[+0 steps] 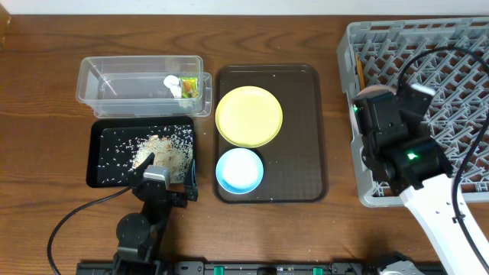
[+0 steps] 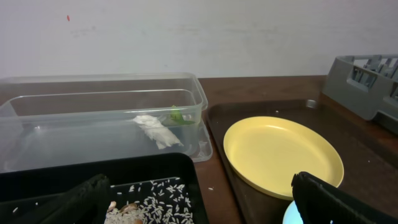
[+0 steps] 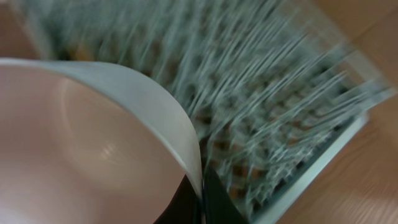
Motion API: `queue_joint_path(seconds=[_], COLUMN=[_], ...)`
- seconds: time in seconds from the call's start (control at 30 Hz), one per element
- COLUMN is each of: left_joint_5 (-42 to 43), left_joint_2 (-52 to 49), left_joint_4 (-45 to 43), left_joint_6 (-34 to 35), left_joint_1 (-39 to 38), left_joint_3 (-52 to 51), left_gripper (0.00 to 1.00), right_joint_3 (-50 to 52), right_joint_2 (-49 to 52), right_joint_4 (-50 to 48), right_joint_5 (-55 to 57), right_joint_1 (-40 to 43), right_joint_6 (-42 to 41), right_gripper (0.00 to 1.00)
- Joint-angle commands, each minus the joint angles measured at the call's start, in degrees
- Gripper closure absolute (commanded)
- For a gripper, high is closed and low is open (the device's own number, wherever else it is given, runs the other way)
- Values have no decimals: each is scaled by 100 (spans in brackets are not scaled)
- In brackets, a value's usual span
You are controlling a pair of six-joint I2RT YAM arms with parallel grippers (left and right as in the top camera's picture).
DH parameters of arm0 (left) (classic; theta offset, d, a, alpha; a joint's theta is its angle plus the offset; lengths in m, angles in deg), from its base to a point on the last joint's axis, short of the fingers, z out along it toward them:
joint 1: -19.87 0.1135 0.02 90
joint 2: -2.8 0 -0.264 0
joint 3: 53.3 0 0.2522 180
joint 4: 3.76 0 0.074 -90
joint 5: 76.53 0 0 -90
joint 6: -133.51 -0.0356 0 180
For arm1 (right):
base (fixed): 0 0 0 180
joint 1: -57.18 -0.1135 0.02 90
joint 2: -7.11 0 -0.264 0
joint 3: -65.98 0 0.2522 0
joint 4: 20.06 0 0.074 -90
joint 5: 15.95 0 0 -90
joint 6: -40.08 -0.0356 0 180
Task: Sort waste into correct bins and load items into the dishwasher rack
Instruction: 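Lift the white bowl and set it upright in the dish rack, then move the right gripper to the blue bowl and grasp its rim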
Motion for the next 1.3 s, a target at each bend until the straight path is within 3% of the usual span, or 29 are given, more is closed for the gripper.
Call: queue_joint_path(seconds=[0.0, 0.17, 0.47, 0.73, 1.07, 1.13, 1.2, 1.27], left_joint_5=[85, 85, 85, 85, 85, 85, 85, 85], left_joint_2=[31, 31, 31, 31, 31, 31, 31, 31], left_joint_4=[109, 109, 109, 109, 109, 109, 109, 109], left_joint_6=[-55, -55, -55, -55, -55, -55, -55, -55], left_joint_1=[20, 20, 20, 20, 20, 20, 20, 20], left_joint_3=[-140, -140, -140, -140, -140, -140, -140, -140], left_gripper=[5, 5, 5, 5, 5, 5, 5, 5], right_joint_3=[-33, -33, -33, -33, -33, -35, -48, -103], right_joint_2=[240, 828, 2092, 2918, 3204, 3185, 3139, 3029], right_joint_4=[-413, -981, -1084, -1672, -1381, -1259, -1128, -935], right_joint_5=[1897, 2107, 2216, 1943, 1930, 1926, 1869, 1631], right_joint_1=[0, 317, 1163, 944, -13, -120, -214, -332], right_joint_6=[162, 1067, 1102, 1609, 1676, 1604, 1462, 1416], right_gripper=[99, 99, 99, 99, 93, 79, 48, 41])
